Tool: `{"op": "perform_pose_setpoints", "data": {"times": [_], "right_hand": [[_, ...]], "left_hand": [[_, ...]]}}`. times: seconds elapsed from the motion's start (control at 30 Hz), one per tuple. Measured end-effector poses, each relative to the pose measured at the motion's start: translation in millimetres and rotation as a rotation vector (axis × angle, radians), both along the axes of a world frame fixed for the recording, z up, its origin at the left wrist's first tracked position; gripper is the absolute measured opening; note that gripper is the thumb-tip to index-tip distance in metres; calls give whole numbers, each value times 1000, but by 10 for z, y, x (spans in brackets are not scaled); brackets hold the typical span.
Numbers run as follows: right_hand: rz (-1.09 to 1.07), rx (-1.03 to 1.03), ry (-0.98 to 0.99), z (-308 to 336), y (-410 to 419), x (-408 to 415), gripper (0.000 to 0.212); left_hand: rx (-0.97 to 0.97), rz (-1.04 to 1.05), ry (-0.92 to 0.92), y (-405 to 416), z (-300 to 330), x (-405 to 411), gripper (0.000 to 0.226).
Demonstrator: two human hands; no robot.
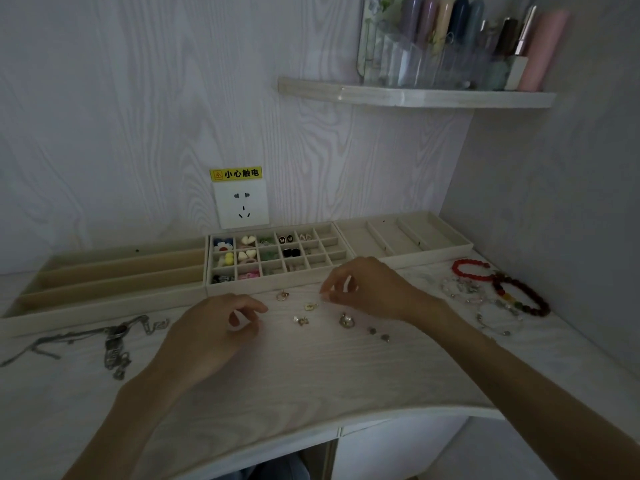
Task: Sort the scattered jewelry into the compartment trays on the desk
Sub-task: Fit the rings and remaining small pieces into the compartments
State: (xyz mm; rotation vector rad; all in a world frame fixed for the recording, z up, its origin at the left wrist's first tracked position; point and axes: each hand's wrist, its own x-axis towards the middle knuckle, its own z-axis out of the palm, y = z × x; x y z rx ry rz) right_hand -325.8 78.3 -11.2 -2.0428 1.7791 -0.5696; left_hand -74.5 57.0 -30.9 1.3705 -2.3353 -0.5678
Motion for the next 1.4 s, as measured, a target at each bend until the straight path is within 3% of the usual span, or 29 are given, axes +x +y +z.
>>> {"op": "perform_pose_setpoints", "data": {"times": [0.1,0.2,0.33,0.5,0.8,0.9,1.03,1.23,1.4], "right_hand": [[-22,-17,158,5,-63,142,22],[-49,-12,184,-13,-115,179,15],[-38,17,52,8,-166,150,10],[14,109,-172,184,-114,175,9],[37,284,-176,351,-38,212,22],[15,279,-274,373,7,209,20],[-70,272,-487,335,60,170,28],[-99,115,-559,283,47,156,22],[-107,31,-540,263,-54,116,15]], "left_hand": [[-29,25,19,44,-1,-150,18],[-82,56,55,71,26,-271,16],[-103,58,97,79,55,-384,18],[-100,57,152,124,25,-533,40],[-141,47,223,159,97,-597,14],[-127,51,244,126,71,-587,19],[-72,57,413,53,33,-577,39],[82,57,576,-53,58,-695,9],[-8,-5,441,-171,68,-762,16]]}}
